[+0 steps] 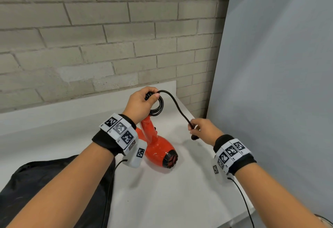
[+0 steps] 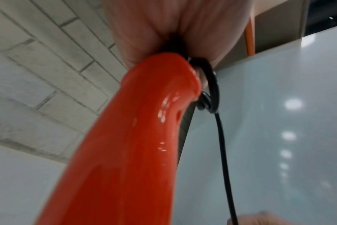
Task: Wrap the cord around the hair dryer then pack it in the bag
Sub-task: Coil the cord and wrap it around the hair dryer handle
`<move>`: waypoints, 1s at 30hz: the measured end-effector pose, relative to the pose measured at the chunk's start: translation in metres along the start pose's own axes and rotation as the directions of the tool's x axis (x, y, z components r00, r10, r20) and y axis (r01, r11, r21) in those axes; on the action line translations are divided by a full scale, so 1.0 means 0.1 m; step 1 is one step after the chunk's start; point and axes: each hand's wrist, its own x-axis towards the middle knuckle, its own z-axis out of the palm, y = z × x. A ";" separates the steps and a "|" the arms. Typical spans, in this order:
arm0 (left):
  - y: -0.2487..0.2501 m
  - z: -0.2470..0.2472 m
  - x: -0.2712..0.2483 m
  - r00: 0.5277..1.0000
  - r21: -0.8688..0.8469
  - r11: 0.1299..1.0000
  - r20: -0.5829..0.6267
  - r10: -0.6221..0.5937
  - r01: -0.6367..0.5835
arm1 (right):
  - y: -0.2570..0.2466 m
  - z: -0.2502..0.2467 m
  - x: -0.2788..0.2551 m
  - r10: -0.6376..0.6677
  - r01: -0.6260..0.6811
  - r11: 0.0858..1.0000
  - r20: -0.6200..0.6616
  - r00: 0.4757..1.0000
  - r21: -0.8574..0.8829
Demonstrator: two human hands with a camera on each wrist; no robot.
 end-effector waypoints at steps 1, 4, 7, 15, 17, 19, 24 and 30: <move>0.00 0.01 -0.01 1.000 0.006 1.000 -0.016 0.014 -0.014 | -0.02 0.00 -0.01 0.006 -0.006 1.000 -0.006 1.000 0.019; 0.02 0.03 -0.03 0.998 -0.022 1.000 -0.058 0.005 -0.006 | -0.23 -0.04 -0.03 -0.058 0.088 0.985 -0.198 0.978 0.146; 0.04 0.04 -0.04 0.996 -0.012 1.000 -0.083 0.018 -0.019 | -0.61 -0.09 -0.15 -0.123 0.341 0.831 -0.452 0.883 0.439; 0.06 0.11 -0.05 0.992 0.007 0.994 -0.053 0.114 -0.114 | -1.07 0.11 -0.16 -0.127 0.448 0.771 -0.580 0.804 0.453; 0.07 0.15 -0.06 0.991 -0.015 0.991 -0.030 0.129 -0.130 | -1.07 0.16 -0.14 -0.109 0.426 0.811 -0.611 0.784 0.401; 0.09 0.18 -0.08 0.988 -0.023 0.988 -0.004 0.154 -0.154 | -1.07 0.18 -0.12 -0.060 0.421 0.813 -0.661 0.748 0.402; 0.11 0.22 -0.08 0.992 -0.116 0.989 0.070 0.103 -0.094 | -1.07 0.20 -0.01 -0.023 0.406 0.818 -0.683 0.730 0.407; 0.09 0.18 -0.07 0.988 -0.274 0.960 0.155 -0.011 0.054 | -0.97 0.23 0.08 -0.153 0.381 0.896 -0.647 0.747 0.227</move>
